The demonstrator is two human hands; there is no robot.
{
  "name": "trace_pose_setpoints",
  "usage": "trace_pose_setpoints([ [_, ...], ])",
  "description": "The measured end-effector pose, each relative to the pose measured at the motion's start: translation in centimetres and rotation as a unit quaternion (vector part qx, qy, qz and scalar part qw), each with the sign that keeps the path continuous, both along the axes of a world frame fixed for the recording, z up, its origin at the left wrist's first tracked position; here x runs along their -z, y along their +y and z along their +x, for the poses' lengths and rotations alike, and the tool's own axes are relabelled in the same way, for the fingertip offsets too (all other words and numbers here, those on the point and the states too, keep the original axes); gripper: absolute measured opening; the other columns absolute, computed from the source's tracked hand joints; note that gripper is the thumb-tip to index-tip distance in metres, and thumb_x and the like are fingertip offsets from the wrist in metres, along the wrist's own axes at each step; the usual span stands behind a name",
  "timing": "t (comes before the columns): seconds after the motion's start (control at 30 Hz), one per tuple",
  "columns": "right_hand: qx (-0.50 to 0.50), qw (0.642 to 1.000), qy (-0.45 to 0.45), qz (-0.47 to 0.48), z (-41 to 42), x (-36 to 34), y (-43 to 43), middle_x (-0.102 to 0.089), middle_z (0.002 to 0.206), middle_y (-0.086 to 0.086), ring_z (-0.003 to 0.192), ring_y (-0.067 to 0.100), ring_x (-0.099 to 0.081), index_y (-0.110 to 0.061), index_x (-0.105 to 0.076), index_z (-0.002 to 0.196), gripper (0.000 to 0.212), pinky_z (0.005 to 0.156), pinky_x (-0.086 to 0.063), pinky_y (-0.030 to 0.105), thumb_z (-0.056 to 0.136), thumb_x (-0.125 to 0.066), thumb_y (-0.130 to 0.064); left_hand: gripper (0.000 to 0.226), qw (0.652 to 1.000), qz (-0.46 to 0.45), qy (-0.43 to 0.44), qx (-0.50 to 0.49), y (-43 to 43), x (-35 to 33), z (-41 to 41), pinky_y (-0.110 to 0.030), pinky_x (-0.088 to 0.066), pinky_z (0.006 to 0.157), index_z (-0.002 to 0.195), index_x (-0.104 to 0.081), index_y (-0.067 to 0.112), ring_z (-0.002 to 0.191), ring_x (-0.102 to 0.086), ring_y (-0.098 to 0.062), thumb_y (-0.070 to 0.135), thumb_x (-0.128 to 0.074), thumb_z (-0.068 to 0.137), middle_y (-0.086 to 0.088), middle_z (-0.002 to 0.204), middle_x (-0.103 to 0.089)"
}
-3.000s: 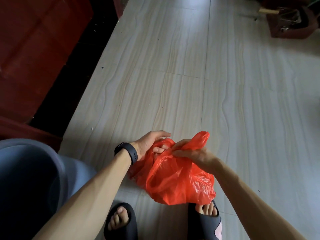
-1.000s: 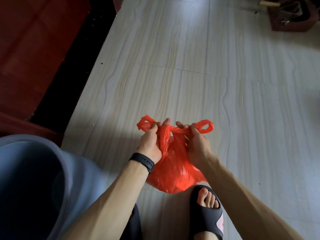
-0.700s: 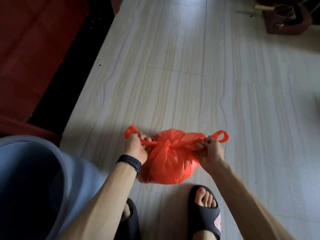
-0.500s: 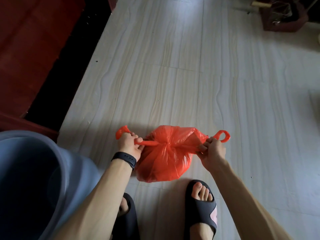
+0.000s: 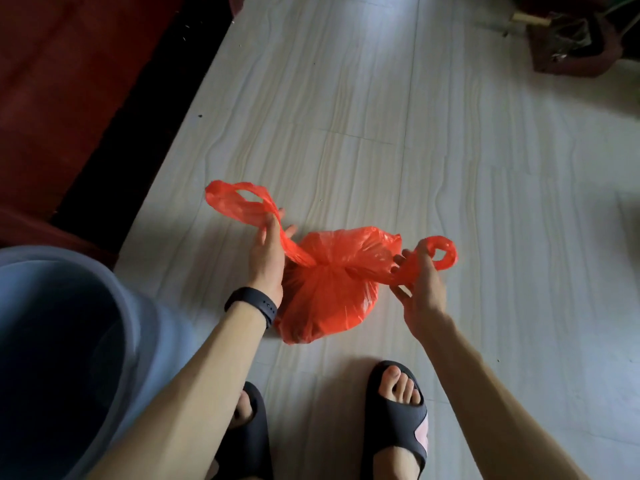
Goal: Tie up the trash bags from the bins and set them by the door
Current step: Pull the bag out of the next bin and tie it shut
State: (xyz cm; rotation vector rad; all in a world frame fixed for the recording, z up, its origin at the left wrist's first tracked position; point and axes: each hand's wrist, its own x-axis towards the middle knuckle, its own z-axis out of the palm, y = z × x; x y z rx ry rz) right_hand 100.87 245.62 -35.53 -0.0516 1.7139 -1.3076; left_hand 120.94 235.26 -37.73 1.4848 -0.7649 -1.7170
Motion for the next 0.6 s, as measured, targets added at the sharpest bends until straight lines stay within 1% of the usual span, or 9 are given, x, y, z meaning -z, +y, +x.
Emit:
trace_pose_setpoints([
  [0.1, -0.047, 0.998, 0.029, -0.023, 1.0, 0.6, 0.8, -0.074, 0.105, 0.0, 0.095, 0.011, -0.07, -0.017, -0.068, 0.111, 0.046, 0.073, -0.051, 0.025, 0.09, -0.057, -0.057, 0.09, 0.997, -0.015, -0.064, -0.026, 1.2, 0.4, -0.8, -0.037, -0.033, 0.113, 0.148, -0.028, 0.033, 0.131, -0.047, -0.011, 0.082, -0.049, 0.075, 0.015, 0.139, -0.051],
  [0.17, -0.045, 0.998, 0.022, -0.032, 1.2, 1.5, 1.5, -0.071, 0.119, -0.002, 0.111, 0.013, -0.065, -0.02, -0.063, 0.124, 0.062, 0.082, -0.047, 0.029, 0.08, -0.064, -0.065, 0.098, 0.994, -0.006, -0.102, -0.049, 2.0, 0.7, -0.7, -0.028, -0.027, 0.108, 0.155, -0.01, 0.025, 0.136, -0.038, -0.011, 0.073, -0.054, 0.081, 0.007, 0.153, -0.031],
  [0.2, -0.029, 0.999, 0.008, -0.031, 1.2, 1.9, 1.9, -0.067, 0.127, -0.004, 0.12, 0.015, -0.06, -0.023, -0.058, 0.13, 0.074, 0.088, -0.044, 0.034, 0.072, -0.067, -0.069, 0.096, 0.992, 0.003, -0.115, -0.047, 2.6, 0.8, -0.5, -0.028, -0.028, 0.104, 0.155, -0.01, 0.023, 0.133, -0.038, -0.01, 0.069, -0.055, 0.083, 0.009, 0.15, -0.031],
  [0.27, -0.022, 1.0, 0.003, -0.019, 1.6, 2.4, 2.6, -0.059, 0.135, -0.009, 0.131, 0.018, -0.05, -0.028, -0.049, 0.138, 0.089, 0.1, -0.039, 0.042, 0.064, -0.068, -0.074, 0.094, 0.994, 0.017, -0.112, 0.001, 3.5, 1.7, -0.1, -0.034, -0.033, 0.108, 0.149, -0.03, 0.026, 0.129, -0.045, -0.012, 0.078, -0.056, 0.075, 0.011, 0.141, -0.042],
  [0.33, -0.069, 0.997, 0.029, -0.015, 2.7, 2.8, 3.4, -0.054, 0.132, -0.019, 0.135, 0.015, -0.043, -0.032, -0.045, 0.138, 0.082, 0.11, -0.033, 0.044, 0.069, -0.064, -0.073, 0.09, 0.987, 0.012, -0.138, 0.084, 4.3, 2.5, 0.0, -0.043, -0.037, 0.11, 0.135, -0.051, 0.031, 0.126, -0.052, -0.016, 0.089, -0.051, 0.066, 0.008, 0.137, -0.054],
  [0.4, -0.152, 0.981, 0.118, 0.022, 4.2, 3.4, 4.1, -0.041, 0.146, -0.015, 0.141, 0.012, -0.033, -0.038, -0.033, 0.144, 0.084, 0.118, -0.026, 0.048, 0.073, -0.057, -0.077, 0.077, 0.974, -0.029, -0.192, 0.119, 4.7, 3.3, -0.2, -0.039, -0.037, 0.111, 0.133, -0.054, 0.034, 0.128, -0.051, -0.017, 0.084, -0.046, 0.074, 0.004, 0.14, -0.053],
  [0.47, -0.239, 0.937, 0.243, 0.076, 5.3, 4.5, 4.4, -0.018, 0.162, -0.004, 0.149, 0.02, -0.018, -0.037, -0.012, 0.154, 0.094, 0.122, -0.016, 0.049, 0.079, -0.043, -0.083, 0.066, 0.952, -0.097, -0.255, 0.14, 4.7, 3.4, -0.6, -0.035, -0.037, 0.11, 0.14, -0.047, 0.037, 0.13, -0.05, -0.02, 0.073, -0.039, 0.086, 0.002, 0.145, -0.049],
  [0.53, -0.282, 0.901, 0.32, 0.084, 5.5, 5.2, 3.8, -0.013, 0.163, 0.003, 0.147, 0.027, -0.016, -0.036, -0.003, 0.155, 0.08, 0.121, -0.015, 0.046, 0.09, -0.035, -0.071, 0.066, 0.925, -0.15, -0.305, 0.172, 4.5, 3.6, -0.8, -0.04, -0.039, 0.11, 0.142, -0.044, 0.038, 0.13, -0.05, -0.023, 0.073, -0.031, 0.088, 0.0, 0.145, -0.05],
  [0.6, -0.31, 0.868, 0.379, 0.085, 5.6, 4.7, 3.0, -0.025, 0.154, 0.008, 0.137, 0.033, -0.026, -0.04, -0.017, 0.145, 0.051, 0.118, -0.021, 0.047, 0.099, -0.032, -0.055, 0.064, 0.909, -0.182, -0.324, 0.191, 4.5, 3.7, -0.8, -0.043, -0.041, 0.108, 0.141, -0.046, 0.034, 0.128, -0.051, -0.024, 0.069, -0.03, 0.09, -0.003, 0.14, -0.055],
])
